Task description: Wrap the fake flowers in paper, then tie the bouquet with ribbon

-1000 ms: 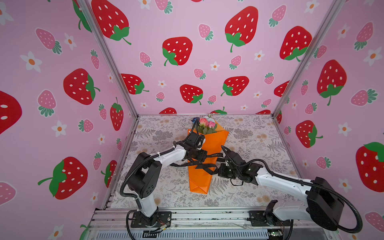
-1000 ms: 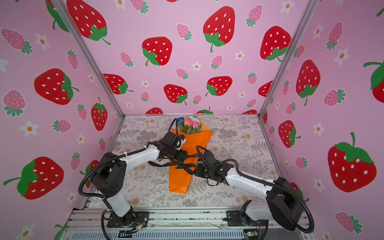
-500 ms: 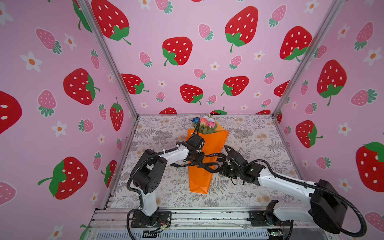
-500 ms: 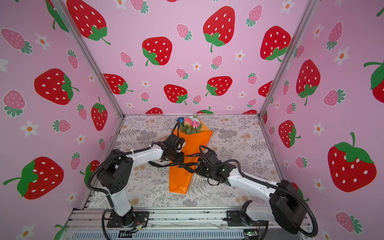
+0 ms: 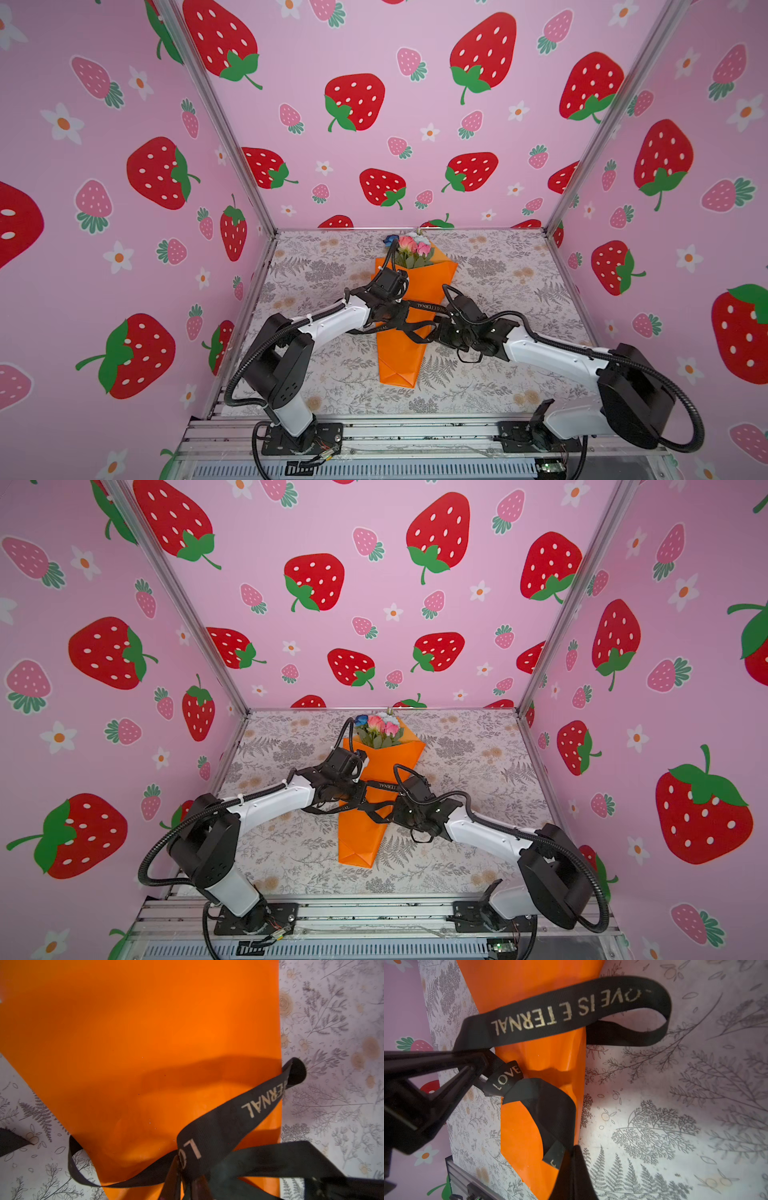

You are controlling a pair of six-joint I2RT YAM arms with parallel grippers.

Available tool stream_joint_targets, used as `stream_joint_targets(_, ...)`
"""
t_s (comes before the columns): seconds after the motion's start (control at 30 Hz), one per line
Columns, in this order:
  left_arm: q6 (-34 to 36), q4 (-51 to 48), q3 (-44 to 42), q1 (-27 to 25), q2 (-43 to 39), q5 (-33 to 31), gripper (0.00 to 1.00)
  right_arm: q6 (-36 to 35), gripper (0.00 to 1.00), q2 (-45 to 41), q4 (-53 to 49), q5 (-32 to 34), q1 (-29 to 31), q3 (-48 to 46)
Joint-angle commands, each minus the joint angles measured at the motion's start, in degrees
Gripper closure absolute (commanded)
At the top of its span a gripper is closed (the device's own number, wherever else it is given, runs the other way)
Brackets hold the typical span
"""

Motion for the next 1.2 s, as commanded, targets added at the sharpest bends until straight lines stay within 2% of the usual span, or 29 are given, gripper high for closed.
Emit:
stream_joint_targets(0.0, -1.26, 0.62, -1.35, -1.16, -1.32, -0.4, 0.87, -0.56, 1.0, 3.11, 1.73, 0.6, -0.65, 3.88)
stream_joint_targets(0.27, -3.33, 1.72, -2.24, -2.27, -3.15, 0.92, 0.88, -3.09, 1.0, 10.32, 5.68, 1.79, -0.83, 9.43)
stream_joint_targets(0.53, -5.95, 3.38, -3.02, -2.47, -5.96, 1.05, 0.89, -2.95, 1.0, 13.06, 11.05, 3.29, -0.91, 8.94)
stream_joint_targets(0.6, -6.38, 3.83, -3.17, -2.43, -6.44, 2.2, 0.9, -2.84, 1.0, 12.73, 15.34, 4.04, -0.88, 7.3)
stream_joint_targets(0.67, -6.7, 4.34, -3.54, -2.43, -6.5, 2.77, 0.91, -1.96, 1.0, 12.79, 13.77, 4.71, -0.97, 7.55)
stream_joint_targets(0.77, -6.1, 2.24, -2.67, -2.42, -5.16, -0.02, 0.9, -0.63, 1.0, 11.59, 10.48, 4.64, -0.96, 6.86)
stream_joint_targets(0.87, -2.18, -1.0, 0.66, -2.34, -1.08, -3.9, 0.79, 0.64, 1.0, 9.33, 7.71, 4.13, -0.74, 5.0)
stream_joint_targets(0.93, 0.27, -2.75, 3.84, -2.25, 2.84, -5.24, 0.59, 1.94, 1.0, 7.96, 5.91, 4.18, -0.76, 3.51)
stream_joint_targets(0.97, 1.07, -3.45, 5.24, -2.32, 4.49, -5.49, 0.55, 2.23, 1.0, 7.48, 5.69, 4.0, -0.76, 2.87)
stream_joint_targets(1.03, 2.08, -4.65, 7.94, -2.3, 7.98, -5.8, 0.51, 3.04, 1.0, 6.5, 5.23, 3.58, -0.72, 1.78)
stream_joint_targets(1.17, 1.73, -5.73, 10.93, -2.32, 11.64, -8.2, 0.51, 3.48, 1.0, 5.71, 6.18, 3.71, -0.73, 0.5)
